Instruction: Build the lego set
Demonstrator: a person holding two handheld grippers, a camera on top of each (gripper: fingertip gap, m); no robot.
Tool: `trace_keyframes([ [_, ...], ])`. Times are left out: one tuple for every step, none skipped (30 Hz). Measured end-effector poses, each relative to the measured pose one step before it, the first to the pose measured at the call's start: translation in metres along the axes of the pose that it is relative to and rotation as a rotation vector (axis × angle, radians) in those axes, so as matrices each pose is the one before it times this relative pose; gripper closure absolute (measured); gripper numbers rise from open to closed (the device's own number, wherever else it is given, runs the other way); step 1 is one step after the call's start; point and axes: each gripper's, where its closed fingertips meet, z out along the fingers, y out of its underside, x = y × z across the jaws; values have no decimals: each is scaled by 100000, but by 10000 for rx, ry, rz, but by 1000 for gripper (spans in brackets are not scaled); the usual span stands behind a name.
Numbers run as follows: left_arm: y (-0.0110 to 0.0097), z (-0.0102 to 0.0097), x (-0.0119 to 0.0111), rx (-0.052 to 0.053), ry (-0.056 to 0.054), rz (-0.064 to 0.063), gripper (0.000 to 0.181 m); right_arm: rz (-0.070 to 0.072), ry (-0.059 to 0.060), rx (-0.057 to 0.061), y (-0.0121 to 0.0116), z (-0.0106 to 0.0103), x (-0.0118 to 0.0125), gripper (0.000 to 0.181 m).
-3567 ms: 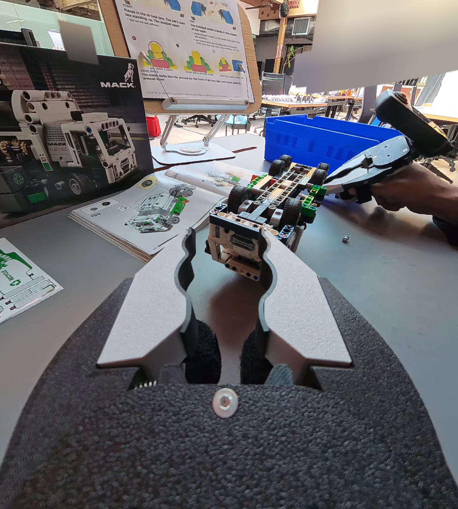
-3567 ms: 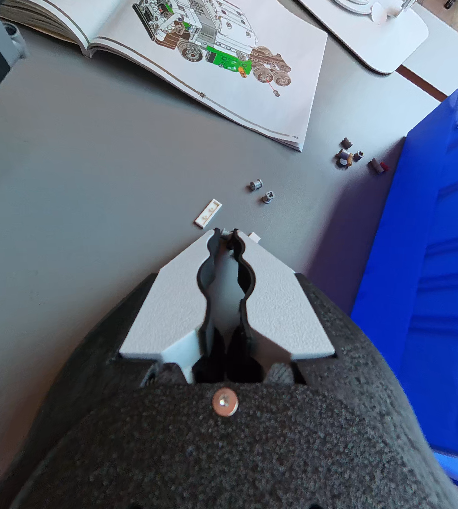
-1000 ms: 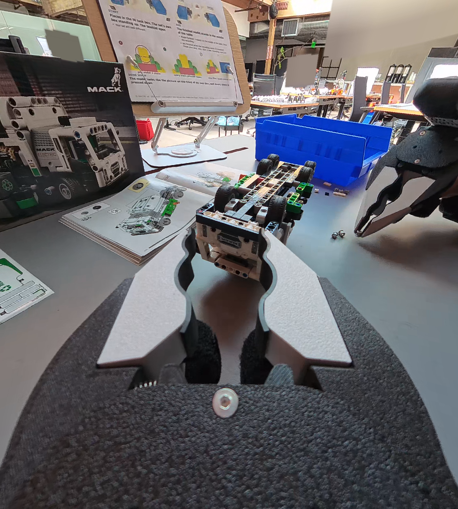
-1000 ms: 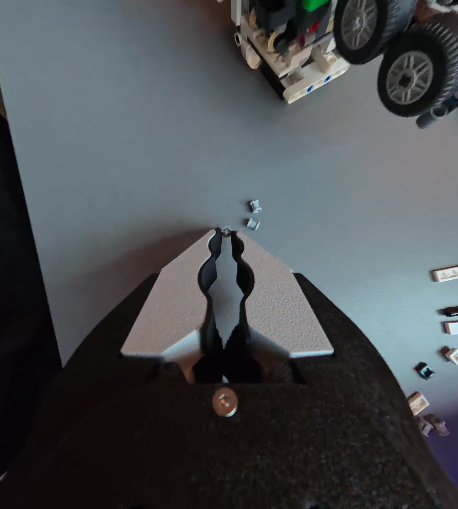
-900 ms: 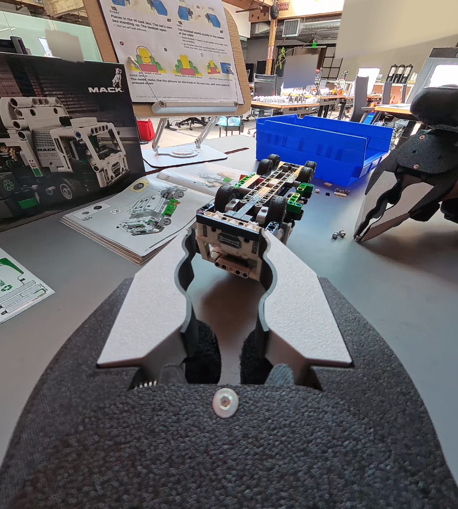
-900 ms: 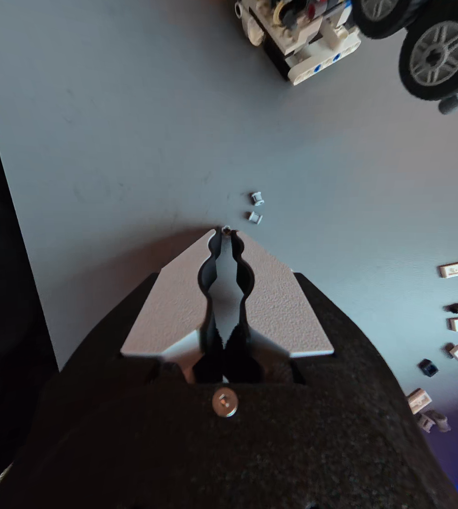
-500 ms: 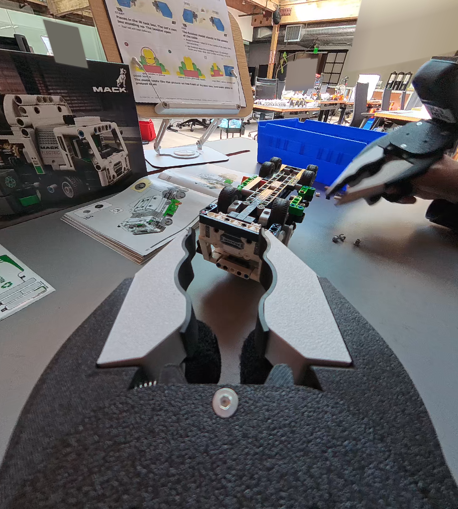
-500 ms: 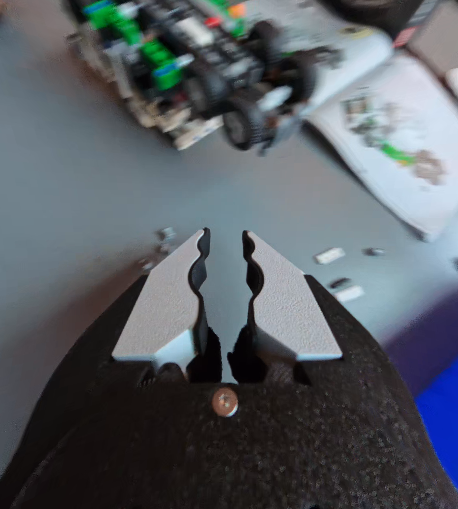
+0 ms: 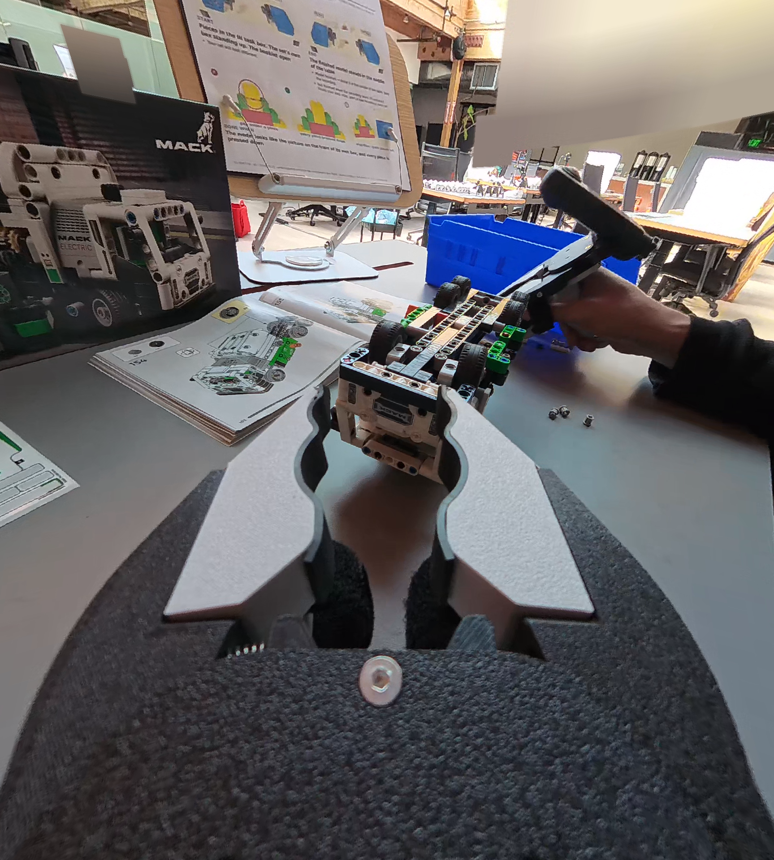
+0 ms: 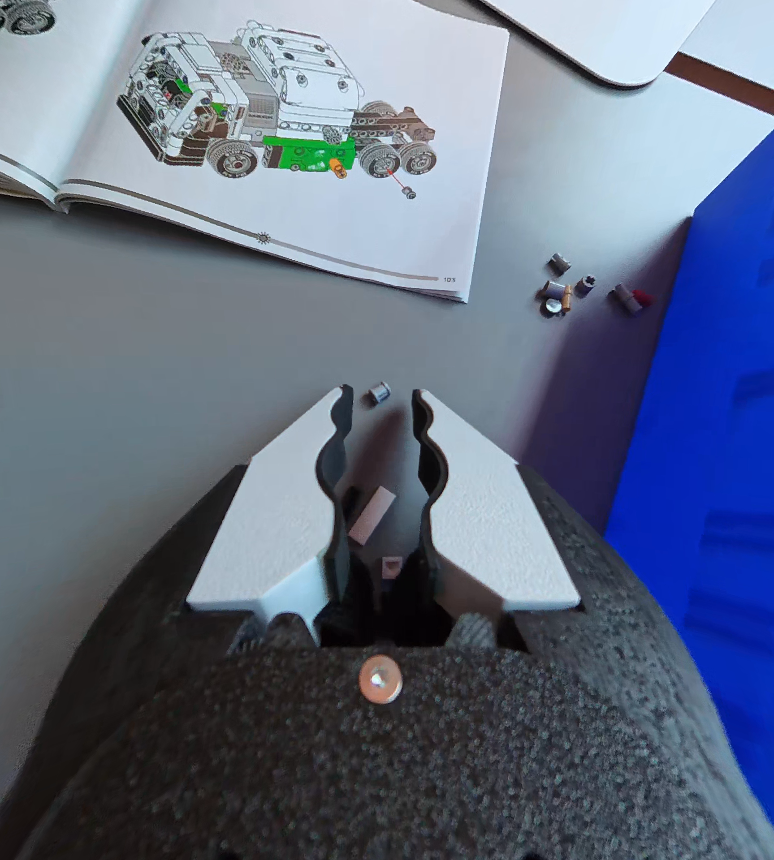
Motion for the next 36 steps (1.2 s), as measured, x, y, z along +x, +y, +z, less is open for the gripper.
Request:
trace_keyframes([
  [-9, -5, 4, 7, 5, 6, 138, -25, -28, -58, 97, 203, -96, 161],
  [8, -1, 22, -4, 5, 7, 138, -46, -5, -47, 93, 194, -71, 163],
  [13, 4, 11, -9, 5, 7, 138, -70, -16, -25, 21, 147, -101, 165],
  [4, 0, 6, -1, -4, 12, 138, -43, 136, 7, -39, 7, 147, 167],
  [-18, -4, 2, 8, -7, 14, 138, -132, 136, -28, 15, 50, 153, 171],
  [-6, -4, 10, 7, -3, 9, 138, -126, 71, 23, -38, 63, 37, 172],
  [3, -1, -3, -2, -1, 3, 138, -76, 31, 18, -28, 21, -17, 173],
  [14, 4, 11, -10, 2, 2, 138, -88, 1, -14, 7, -18, -35, 173],
  [18, 11, 5, -13, 2, 9, 138, -74, -71, -17, 14, -116, -117, 173],
  [24, 23, 30, -15, -1, 23, 138, -37, -92, 129, -190, -371, -133, 173],
  [25, 6, 35, -13, -4, 38, 138, -105, -290, 323, -477, -714, -488, 172],
  [12, 17, 36, -11, -7, 48, 138, -327, -717, 400, -604, -1006, -1344, 173],
  [31, 14, 43, -17, -7, 50, 138, -502, -906, 322, -483, -1095, -1901, 173],
  [34, 27, 54, -28, -5, 51, 138, -644, -1188, 197, -181, -1094, -2597, 173],
  [50, 35, 62, -32, -2, 59, 138, -761, -1474, -12, 231, -987, -3335, 173],
  [38, 36, 67, -31, -1, 69, 138, -750, -1301, -72, 363, -732, -3394, 173],
  [48, 21, 94, -28, 0, 76, 138, -564, -666, -103, 321, -362, -2513, 173],
  [49, 39, 91, -31, -6, 80, 138, -278, -386, -181, 372, -140, -1880, 173],
  [53, 36, 81, -35, -12, 83, 138, -51, -532, -310, 550, -26, -1789, 173],
  [53, 33, 63, -37, -14, 76, 138, 66, -431, -341, 615, 57, -1404, 173],
  [44, 36, 67, -32, -11, 63, 138, 14, -118, -208, 505, 102, -784, 173],
  [31, 12, 46, -21, -13, 49, 138, -66, 39, -136, 462, 107, -471, 173],
  [14, 9, 41, -9, -10, 33, 138, -83, 111, -107, 424, 121, -255, 173],
  [0, -23, 52, 4, 3, 19, 138, -37, 201, -74, 350, 140, 35, 173],
  [-15, -18, 39, 14, 2, 7, 138, -6, 211, -123, 368, 186, 151, 173],
  [-28, -29, 11, 16, -3, -4, 138, 6, 183, -122, 335, 208, 161, 173],
  [-13, -31, 17, 12, 4, -12, 138, 52, 285, -136, 293, 215, 349, 172],
  [-8, -23, 22, 8, 3, -9, 138, 92, 199, -96, 165, 135, 228, 172],
  [-10, -21, 11, 10, -9, -1, 138, 86, -30, 49, -62, 41, -124, 172],
  [-15, -29, -3, 14, -17, 2, 138, 57, 14, 68, -109, 33, -52, 172],
  [-16, -27, 3, 15, -19, 4, 138, 0, 105, -16, 37, 79, 68, 172],
  [-11, -21, -12, 11, -20, 8, 138, -52, 122, -78, 152, 125, 98, 172],
  [5, 9, -4, -4, -12, 10, 138, -59, 107, -60, 150, 169, 79, 172],
  [21, 19, 6, -17, -3, 12, 138, -14, 109, 30, 23, 107, 105, 173],
  [20, 11, 14, -15, -2, 16, 138, 46, 23, 62, -18, 16, 13, 172],
  [8, 8, 13, -6, -5, 14, 138, 64, 49, 68, -24, -4, 107, 172],
])
